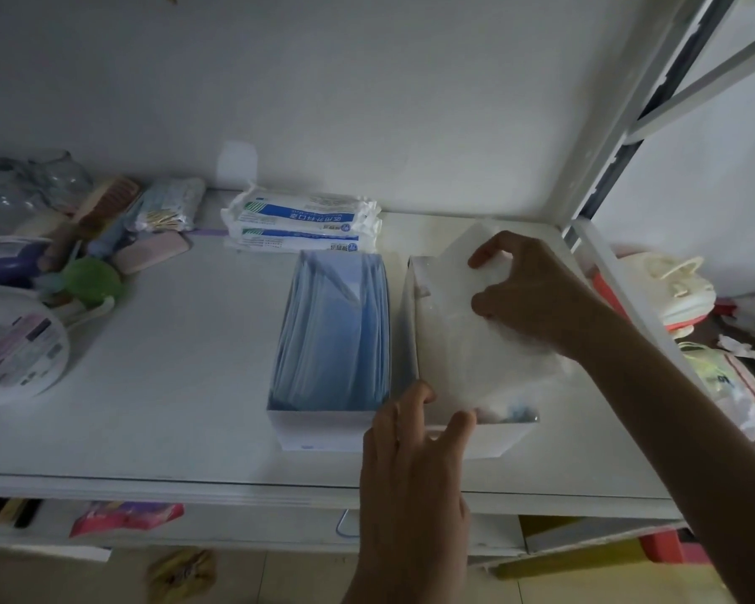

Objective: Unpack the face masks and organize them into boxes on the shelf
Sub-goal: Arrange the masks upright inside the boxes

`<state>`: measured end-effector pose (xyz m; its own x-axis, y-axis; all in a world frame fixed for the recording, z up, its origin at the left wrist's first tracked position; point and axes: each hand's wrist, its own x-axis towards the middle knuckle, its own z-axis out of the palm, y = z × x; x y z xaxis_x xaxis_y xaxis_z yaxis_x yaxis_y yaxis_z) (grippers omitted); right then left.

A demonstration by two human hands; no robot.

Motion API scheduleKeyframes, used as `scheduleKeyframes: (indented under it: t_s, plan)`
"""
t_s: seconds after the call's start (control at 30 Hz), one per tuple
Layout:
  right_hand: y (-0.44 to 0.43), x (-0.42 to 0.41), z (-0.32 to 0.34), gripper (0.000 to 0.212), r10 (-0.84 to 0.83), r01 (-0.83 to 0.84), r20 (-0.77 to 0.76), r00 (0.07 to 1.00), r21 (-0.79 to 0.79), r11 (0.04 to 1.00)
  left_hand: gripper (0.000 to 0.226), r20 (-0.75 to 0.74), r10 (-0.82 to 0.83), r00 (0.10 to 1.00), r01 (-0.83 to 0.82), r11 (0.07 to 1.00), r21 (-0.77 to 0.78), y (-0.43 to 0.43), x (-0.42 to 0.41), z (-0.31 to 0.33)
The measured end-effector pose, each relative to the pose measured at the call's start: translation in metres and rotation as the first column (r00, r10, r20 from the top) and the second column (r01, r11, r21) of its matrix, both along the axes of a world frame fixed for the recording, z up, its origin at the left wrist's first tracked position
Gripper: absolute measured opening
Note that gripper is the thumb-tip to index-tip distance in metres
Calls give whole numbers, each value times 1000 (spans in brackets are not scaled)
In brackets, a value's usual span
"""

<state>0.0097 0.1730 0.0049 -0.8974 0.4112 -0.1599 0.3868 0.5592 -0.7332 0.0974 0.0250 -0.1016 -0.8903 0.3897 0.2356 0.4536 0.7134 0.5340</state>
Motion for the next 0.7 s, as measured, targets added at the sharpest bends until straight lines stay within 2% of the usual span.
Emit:
scheduleKeyframes:
  t_s: [0.07,0.13,0.17,0.23,0.33,0.5,0.63,0.7]
  plan:
    - [-5,-2,2,40,13,-14,-55,998,-14,1000,72,17,-8,1000,8,1000,23,-1,1,0]
    - [-8,-6,4,40,-106,85,-95,990,-206,975,75,29,-14,999,13,999,43,-2,1,-1]
    - [-9,-7,5,41,-164,134,-80,983,-297,946,77,31,-12,999,11,999,46,-2,1,-1]
    - [-8,-7,0,43,-175,161,-12,984,-337,928,75,23,-3,1000,2,999,41,-2,2,-1]
    - [-5,-3,-12,42,-127,136,53,990,-228,964,72,-7,4,1000,-4,999,47,0,2,-2]
    - [-10,-1,-22,43,-67,72,-49,997,97,993,62,-13,41,999,-40,995,87,5,4,-5]
    - [-21,-3,-23,55,-44,53,-57,997,178,983,67,-16,34,999,-32,991,132,7,4,-6]
    - [-23,-3,-23,60,-70,80,-62,996,181,980,68,-27,38,999,-31,978,207,8,3,-4]
